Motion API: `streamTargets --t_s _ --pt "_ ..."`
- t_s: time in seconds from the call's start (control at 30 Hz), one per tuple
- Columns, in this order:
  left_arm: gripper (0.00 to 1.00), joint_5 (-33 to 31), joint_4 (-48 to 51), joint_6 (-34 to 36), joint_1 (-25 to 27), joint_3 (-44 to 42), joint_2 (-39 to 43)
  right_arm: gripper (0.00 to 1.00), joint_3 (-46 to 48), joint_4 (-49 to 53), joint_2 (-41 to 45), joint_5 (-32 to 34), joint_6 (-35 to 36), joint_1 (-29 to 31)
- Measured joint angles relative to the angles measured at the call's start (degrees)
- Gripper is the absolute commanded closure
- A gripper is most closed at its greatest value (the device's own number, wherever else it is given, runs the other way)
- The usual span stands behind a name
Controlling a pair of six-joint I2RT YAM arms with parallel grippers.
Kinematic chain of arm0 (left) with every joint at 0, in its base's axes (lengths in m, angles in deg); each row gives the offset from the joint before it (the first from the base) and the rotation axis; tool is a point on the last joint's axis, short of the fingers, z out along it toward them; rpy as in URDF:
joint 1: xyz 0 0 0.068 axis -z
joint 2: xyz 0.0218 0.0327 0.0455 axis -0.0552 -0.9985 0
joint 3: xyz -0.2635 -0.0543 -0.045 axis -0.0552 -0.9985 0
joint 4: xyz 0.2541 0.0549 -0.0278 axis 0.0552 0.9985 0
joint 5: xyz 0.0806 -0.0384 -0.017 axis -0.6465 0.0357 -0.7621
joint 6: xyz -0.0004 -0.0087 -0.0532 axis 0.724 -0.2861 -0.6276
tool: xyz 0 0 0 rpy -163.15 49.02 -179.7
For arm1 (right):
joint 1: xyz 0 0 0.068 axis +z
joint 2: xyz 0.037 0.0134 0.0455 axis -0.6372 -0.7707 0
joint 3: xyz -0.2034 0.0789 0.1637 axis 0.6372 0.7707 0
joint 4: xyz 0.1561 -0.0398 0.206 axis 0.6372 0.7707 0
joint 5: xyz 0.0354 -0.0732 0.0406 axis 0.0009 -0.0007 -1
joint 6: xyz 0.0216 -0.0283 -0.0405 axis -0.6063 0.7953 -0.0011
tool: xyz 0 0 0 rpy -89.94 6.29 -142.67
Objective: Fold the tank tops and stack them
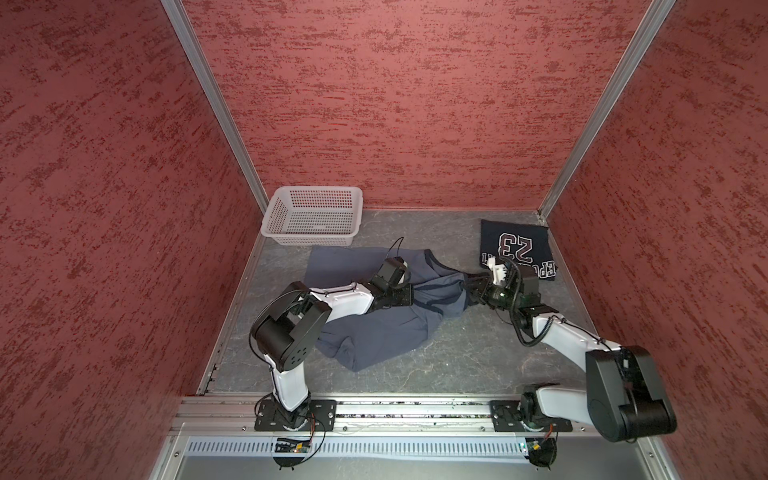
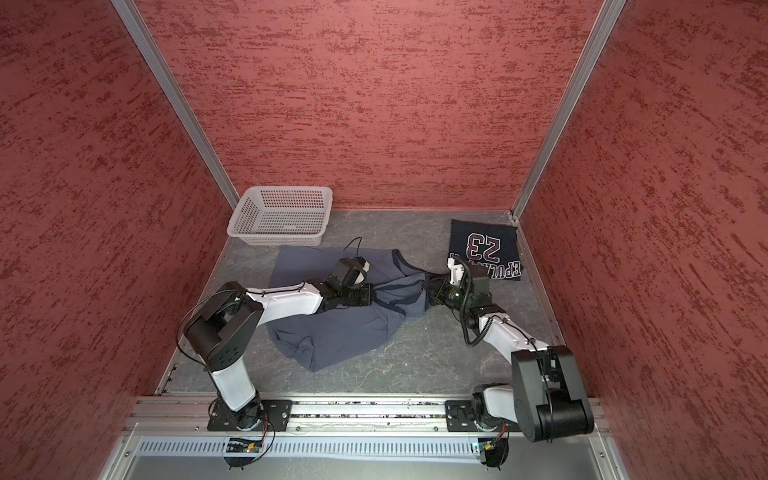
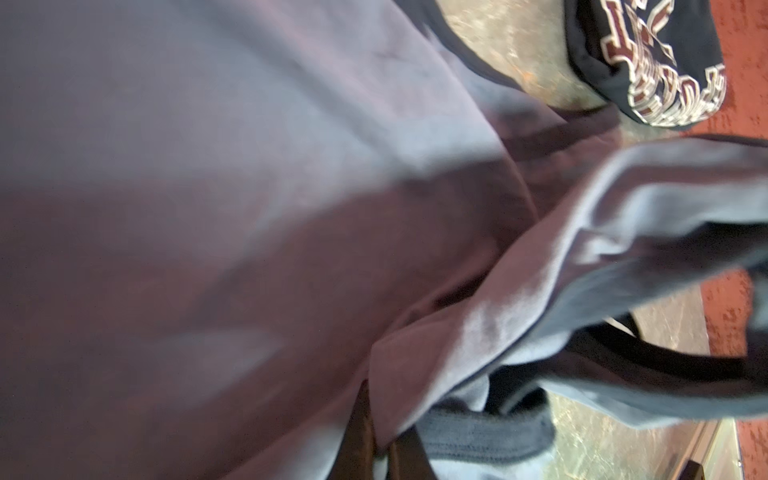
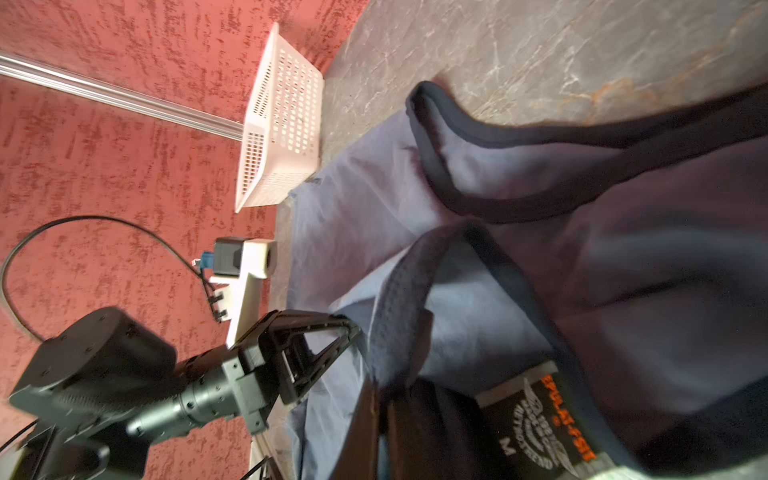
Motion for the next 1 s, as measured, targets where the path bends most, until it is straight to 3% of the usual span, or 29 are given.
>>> streamTargets --t_s 0.1,0.17,0.33,0.43,0.63,0.8,1.0 --pt "0.90 -0.4 0.2 0.2 0.5 0.0 0.0 0.64 0.1 0.4 -1.6 0.1 0.9 -0.5" --pt "0.90 -0.6 0.7 0.3 1.2 0.2 0.0 0.55 0.1 0.8 -2.7 0.6 1.7 -1.0" --pt "0.90 -1.0 1.2 0.4 1.8 0.6 0.0 0.60 -2.1 10.3 -4.6 9.4 5.0 -2.2" --pt "0.89 -1.5 1.5 0.4 1.7 0.6 0.0 0.57 -4.1 17.4 -2.8 16.7 8.7 -1.3" --pt "0.89 -1.5 1.5 0.4 1.7 0.6 0.0 0.60 -12.0 25.6 4.0 28.0 16.6 9.5" --pt "0.88 -1.5 1.5 0.4 1.7 0.6 0.0 0.62 -17.4 26.6 -3.3 31.6 21.1 15.3" --pt "0.88 -1.5 1.5 0.4 1.7 0.6 0.0 0.62 -20.2 30.3 -12.8 35.0 25.2 17.9"
